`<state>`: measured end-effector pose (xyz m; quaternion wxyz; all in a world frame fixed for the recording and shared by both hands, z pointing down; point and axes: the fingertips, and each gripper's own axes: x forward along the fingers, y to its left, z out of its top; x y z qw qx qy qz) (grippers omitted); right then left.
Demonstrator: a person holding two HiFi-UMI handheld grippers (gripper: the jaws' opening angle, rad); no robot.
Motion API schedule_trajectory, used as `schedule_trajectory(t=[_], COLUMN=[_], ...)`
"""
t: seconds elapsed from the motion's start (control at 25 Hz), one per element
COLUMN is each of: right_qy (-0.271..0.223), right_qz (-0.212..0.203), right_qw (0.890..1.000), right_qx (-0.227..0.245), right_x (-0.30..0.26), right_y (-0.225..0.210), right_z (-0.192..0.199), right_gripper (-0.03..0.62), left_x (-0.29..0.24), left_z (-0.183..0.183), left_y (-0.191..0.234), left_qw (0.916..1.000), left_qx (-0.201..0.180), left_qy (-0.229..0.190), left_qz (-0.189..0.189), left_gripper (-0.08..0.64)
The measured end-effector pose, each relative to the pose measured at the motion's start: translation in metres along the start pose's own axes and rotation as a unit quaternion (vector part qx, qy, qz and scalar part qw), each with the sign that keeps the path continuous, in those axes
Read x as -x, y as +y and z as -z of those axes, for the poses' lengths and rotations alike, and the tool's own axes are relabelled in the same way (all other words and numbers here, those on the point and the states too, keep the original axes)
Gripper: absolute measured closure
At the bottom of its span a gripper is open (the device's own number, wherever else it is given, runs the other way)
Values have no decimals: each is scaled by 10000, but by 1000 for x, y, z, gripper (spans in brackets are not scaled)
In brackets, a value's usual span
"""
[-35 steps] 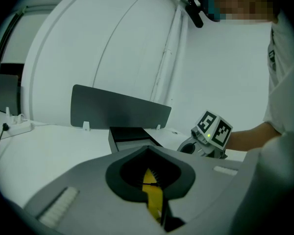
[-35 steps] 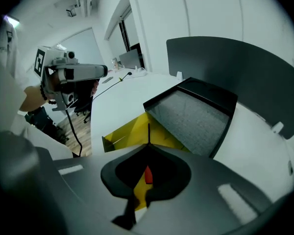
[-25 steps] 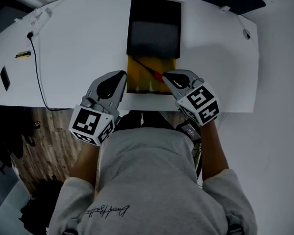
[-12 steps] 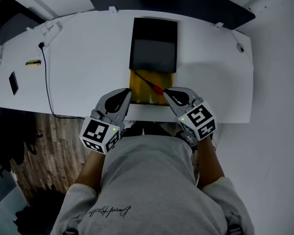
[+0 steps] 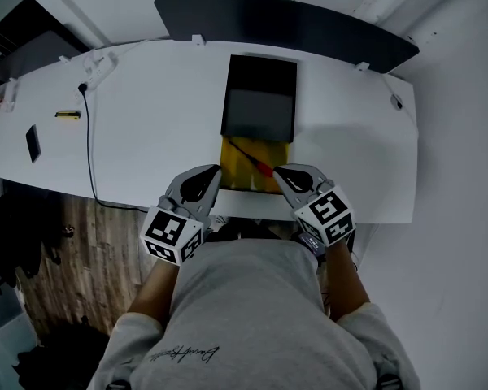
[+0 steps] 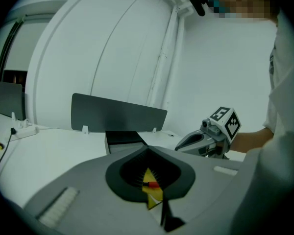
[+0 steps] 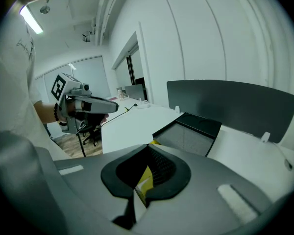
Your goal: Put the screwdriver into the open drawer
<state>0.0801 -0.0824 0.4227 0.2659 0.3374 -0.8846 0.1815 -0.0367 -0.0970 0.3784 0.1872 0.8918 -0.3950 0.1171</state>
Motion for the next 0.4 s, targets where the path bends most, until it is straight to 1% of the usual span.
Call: schedule_trajectory(t=[0.4], right_qy=[17], right_qz=[69], right_qw=[10000], right_qx=[42], right_x=[1], right_y=[-4], right_z=[-6], right_gripper=[578], left_x=[5], left_z=[-6], left_y=[2], left_qw=[10000], left_qx=[-21], left_qy=[-26], left_qz=[6], left_gripper=[558])
